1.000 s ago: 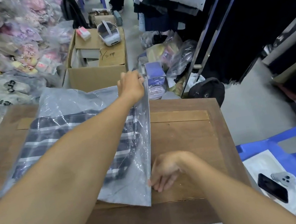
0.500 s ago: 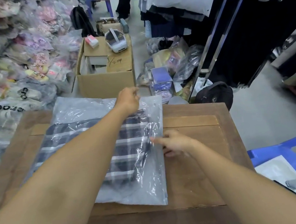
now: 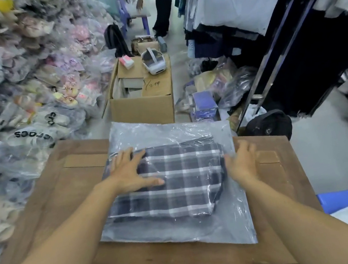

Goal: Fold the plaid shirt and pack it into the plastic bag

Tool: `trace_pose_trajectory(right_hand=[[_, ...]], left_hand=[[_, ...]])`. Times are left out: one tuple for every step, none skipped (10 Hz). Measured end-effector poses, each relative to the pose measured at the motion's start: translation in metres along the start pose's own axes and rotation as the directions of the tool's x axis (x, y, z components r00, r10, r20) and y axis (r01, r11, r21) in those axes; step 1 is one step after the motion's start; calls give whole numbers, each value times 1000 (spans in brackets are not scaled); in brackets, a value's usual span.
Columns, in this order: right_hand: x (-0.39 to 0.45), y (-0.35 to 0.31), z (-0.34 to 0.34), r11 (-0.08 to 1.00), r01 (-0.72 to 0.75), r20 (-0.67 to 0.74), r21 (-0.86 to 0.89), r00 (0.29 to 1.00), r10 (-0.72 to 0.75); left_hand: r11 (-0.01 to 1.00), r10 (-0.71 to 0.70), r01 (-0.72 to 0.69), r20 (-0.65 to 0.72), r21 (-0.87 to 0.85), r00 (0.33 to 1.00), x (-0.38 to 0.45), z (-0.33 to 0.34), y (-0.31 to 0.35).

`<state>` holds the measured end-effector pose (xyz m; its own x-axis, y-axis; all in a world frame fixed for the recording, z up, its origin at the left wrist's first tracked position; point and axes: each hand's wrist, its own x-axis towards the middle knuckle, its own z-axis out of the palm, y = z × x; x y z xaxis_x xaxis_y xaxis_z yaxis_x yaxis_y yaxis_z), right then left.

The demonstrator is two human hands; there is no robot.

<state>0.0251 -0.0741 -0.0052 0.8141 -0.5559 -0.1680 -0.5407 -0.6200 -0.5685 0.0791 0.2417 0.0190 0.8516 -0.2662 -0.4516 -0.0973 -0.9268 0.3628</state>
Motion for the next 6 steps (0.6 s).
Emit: trace_pose_trajectory(right_hand=[[-25, -19, 8, 934, 351, 169, -66, 926, -336], [-31, -20, 24, 817, 472, 378, -330, 860, -344], [-19, -17, 26, 779, 478, 400, -406, 859, -319], [-5, -21, 21, 751, 511, 432, -418, 839, -330], [-1, -25, 15, 756, 514, 456, -404, 830, -321], [-2, -37, 9, 819, 494, 424, -292, 834, -352]], left_hand=[[993, 37, -43, 61, 108, 997, 2, 15, 19], [980, 64, -69, 33, 188, 997, 8, 31, 31], [978, 57, -55, -5, 200, 998, 13, 39, 37], [980, 24, -19, -24, 196, 999, 14, 41, 41], [986, -3, 6, -17, 169, 1000, 10, 35, 47], [1000, -4, 4, -42, 14, 999, 7, 18, 54]])
